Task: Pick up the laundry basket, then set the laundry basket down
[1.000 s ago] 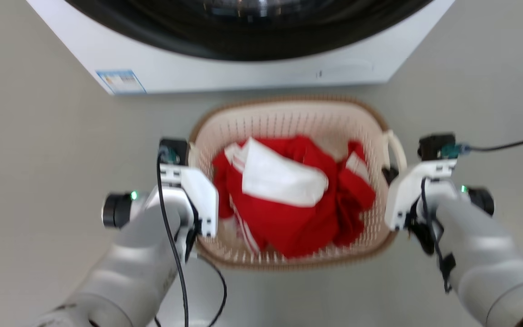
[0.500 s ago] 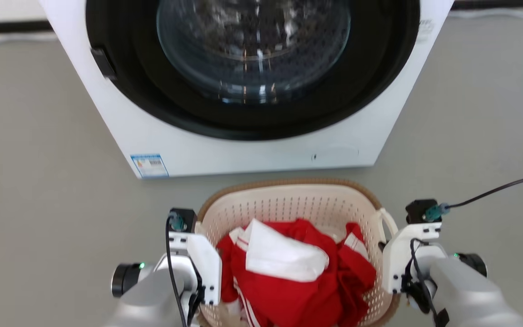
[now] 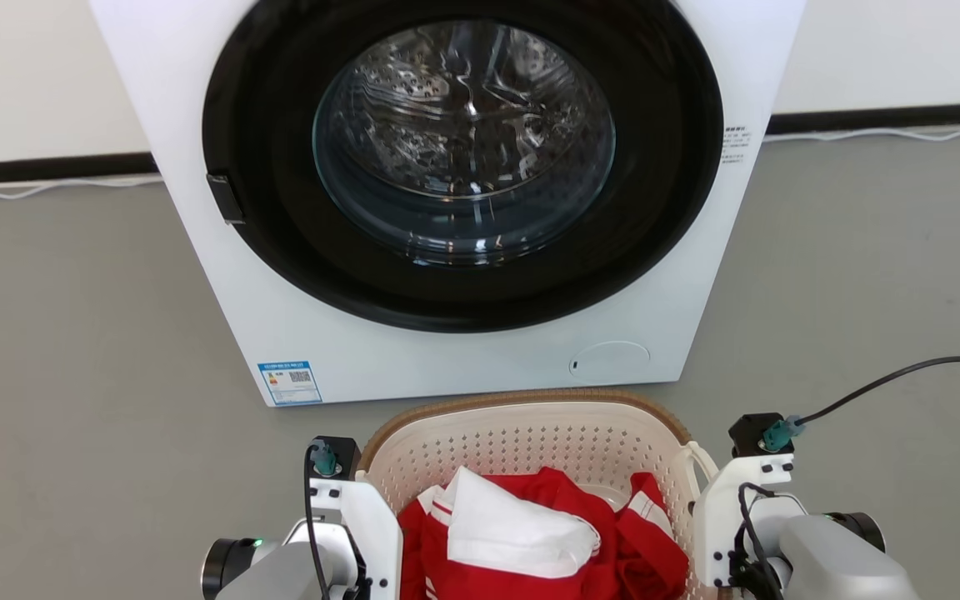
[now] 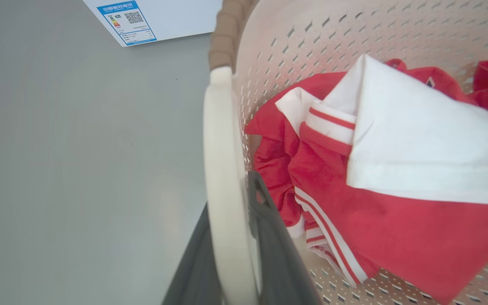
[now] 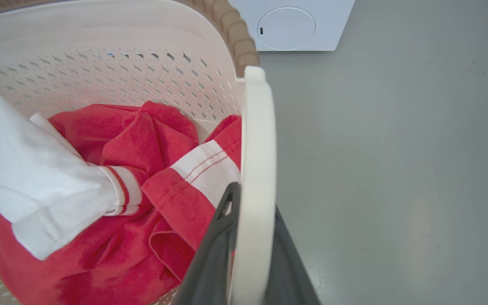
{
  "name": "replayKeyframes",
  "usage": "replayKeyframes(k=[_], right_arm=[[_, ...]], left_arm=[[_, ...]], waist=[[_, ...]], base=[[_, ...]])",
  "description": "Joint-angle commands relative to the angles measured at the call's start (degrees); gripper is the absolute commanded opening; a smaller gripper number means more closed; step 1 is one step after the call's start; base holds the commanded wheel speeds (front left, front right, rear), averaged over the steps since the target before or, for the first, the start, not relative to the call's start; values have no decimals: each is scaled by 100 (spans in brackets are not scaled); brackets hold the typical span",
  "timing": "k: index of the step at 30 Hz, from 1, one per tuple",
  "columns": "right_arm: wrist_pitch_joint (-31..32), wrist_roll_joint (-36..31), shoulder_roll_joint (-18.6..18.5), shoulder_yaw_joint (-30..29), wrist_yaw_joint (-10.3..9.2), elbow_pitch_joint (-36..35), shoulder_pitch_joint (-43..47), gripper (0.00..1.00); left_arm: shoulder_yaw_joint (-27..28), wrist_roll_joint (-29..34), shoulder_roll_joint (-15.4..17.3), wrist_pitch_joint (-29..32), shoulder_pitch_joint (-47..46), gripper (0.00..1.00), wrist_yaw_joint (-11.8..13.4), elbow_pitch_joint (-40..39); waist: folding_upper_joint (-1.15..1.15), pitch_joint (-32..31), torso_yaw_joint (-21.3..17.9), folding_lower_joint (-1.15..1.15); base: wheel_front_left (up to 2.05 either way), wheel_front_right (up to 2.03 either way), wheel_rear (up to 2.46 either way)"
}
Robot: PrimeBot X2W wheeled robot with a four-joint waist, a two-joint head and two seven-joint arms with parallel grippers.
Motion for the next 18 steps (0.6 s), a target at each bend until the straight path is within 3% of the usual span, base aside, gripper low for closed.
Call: replayKeyframes(k=[1,18], right_arm=[[-2,-28,138,66,42,-112,-31,0],[48,284,141,306,42,-112,-25,0]], left_arm=[[49,-17,-30,-38,-121,0,-121,-74],[33,7,-30,97,-93,0,-174,2]], waist=[[0,-41,12,0],[0,-99,30,0]], base=[[0,0,0],[0,0,0]])
